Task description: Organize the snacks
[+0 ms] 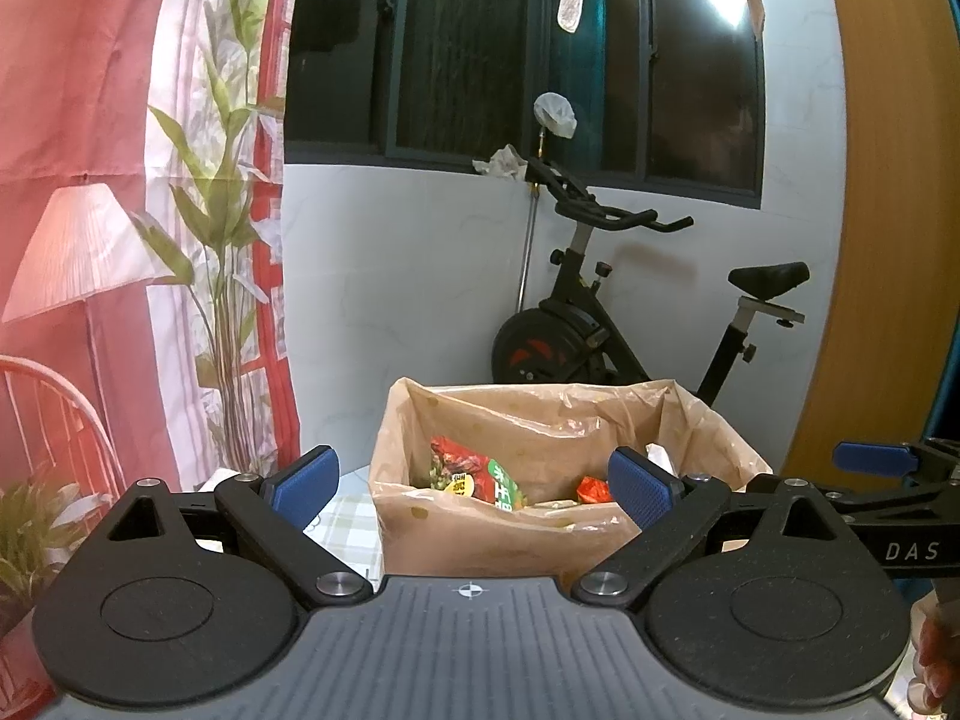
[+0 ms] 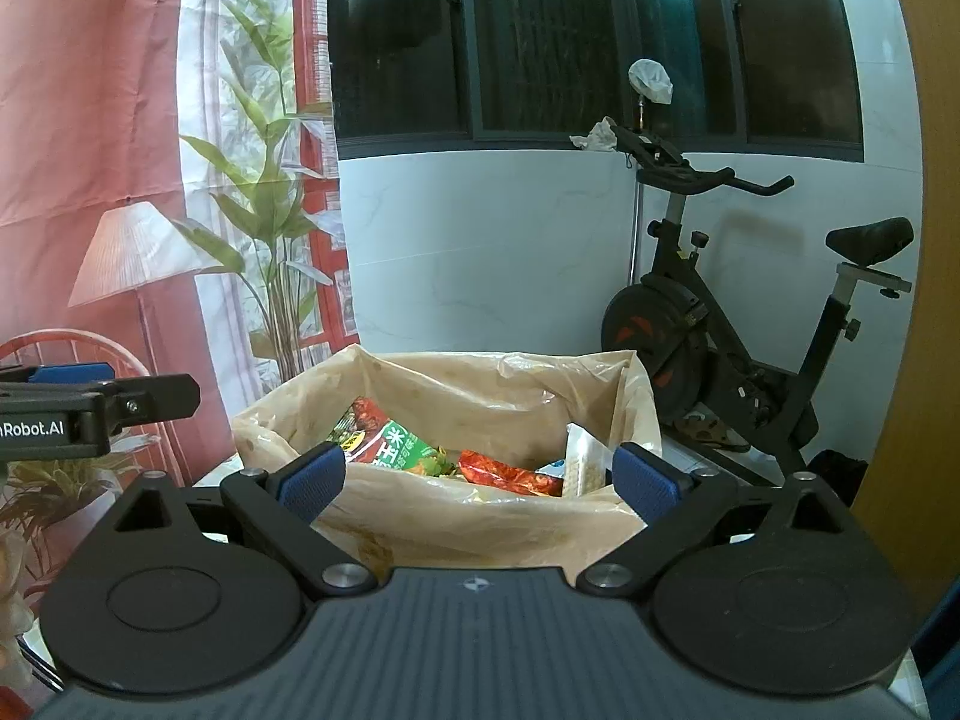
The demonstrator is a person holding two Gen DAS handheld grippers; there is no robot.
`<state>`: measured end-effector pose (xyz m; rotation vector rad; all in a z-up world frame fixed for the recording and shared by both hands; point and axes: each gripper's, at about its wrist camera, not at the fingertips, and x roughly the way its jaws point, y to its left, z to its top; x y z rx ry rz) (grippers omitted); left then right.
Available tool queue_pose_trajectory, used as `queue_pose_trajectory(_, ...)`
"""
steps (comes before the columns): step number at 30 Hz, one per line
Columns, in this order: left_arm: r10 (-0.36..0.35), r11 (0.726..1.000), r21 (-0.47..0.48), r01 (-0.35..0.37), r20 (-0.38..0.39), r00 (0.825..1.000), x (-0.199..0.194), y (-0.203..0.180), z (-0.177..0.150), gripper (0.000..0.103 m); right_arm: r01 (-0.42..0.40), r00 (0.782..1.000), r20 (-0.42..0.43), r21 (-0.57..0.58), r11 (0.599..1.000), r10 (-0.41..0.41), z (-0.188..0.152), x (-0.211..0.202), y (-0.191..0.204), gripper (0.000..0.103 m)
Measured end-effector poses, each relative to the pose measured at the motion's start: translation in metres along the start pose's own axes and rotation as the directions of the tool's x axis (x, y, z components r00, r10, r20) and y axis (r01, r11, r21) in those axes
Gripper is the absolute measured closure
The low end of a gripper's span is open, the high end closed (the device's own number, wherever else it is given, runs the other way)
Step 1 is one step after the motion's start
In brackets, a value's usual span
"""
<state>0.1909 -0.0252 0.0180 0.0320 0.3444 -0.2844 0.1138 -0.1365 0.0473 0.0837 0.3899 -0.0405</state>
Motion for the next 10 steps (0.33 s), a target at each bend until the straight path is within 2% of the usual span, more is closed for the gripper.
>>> queue_pose_trajectory(10, -0.002, 1.000, -0.005, 0.002, 0.001, 1.000, -0.0001, 0.0015, -0.0010, 0.005, 0.000, 1.000, -0.003, 0.003, 1.000, 0.000, -0.0008, -0.0003, 0.0014, 0.005)
